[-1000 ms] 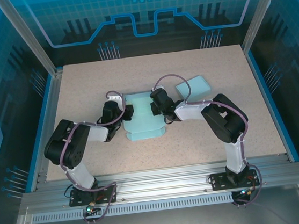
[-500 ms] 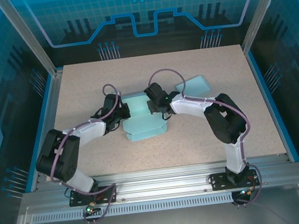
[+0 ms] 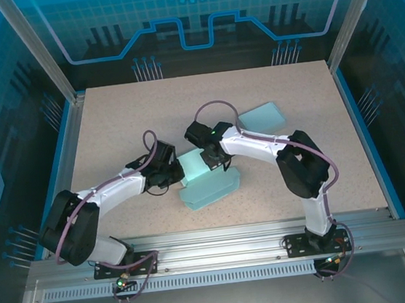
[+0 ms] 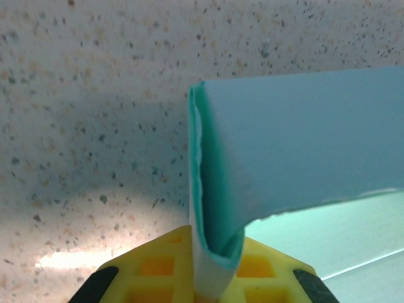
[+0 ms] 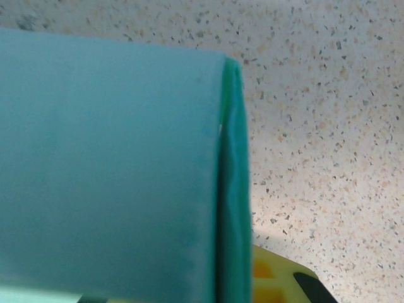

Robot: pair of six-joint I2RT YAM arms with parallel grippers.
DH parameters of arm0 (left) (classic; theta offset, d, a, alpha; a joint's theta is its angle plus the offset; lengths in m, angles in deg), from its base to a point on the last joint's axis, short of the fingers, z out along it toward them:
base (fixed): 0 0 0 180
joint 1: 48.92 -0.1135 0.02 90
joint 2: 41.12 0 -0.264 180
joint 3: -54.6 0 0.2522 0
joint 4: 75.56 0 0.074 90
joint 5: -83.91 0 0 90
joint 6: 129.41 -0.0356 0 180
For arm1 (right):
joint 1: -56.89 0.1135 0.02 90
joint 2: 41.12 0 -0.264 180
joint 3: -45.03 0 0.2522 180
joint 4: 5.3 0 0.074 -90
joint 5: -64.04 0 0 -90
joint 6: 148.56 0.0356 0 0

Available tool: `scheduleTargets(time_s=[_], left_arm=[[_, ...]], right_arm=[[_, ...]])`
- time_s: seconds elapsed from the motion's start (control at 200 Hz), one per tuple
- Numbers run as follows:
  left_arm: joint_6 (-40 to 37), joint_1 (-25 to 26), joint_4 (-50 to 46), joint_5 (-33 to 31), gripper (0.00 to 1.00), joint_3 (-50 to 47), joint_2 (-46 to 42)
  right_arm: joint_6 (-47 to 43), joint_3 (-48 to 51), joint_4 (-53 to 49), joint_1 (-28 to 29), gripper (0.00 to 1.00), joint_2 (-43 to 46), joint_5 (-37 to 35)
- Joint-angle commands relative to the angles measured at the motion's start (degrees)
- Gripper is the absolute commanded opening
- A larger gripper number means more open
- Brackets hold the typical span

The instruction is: Fold the paper box

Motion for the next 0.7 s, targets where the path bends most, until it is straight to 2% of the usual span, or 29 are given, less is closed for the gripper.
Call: scheduleTargets(time_s=[0.0,0.4,0.52,0.695], left_arm=[[3.9,-0.2,-3.6,-0.7,0.0,-1.2,-1.2],[4.2,-0.2,-3.7,-2.0,0.0,-1.1,1.1],[4.2,-0.3,-3.7,-2.2,0.0,-1.2,1.1],[4.3,-0.2,-4.1,-2.9,0.0,-0.7,1.0]], right_arm=[[0.1,0.4,-8.9,-0.6,0.11,-2.8,-9.1],[1.3,-3.4,-7.0,-0.9,0.14,-9.7,-15.8],[1.3,-2.9,-6.9,-1.4,0.23,-10.4,-17.4],[0.3,-1.5,-6.4,-2.2,0.21,-12.8,-17.7]])
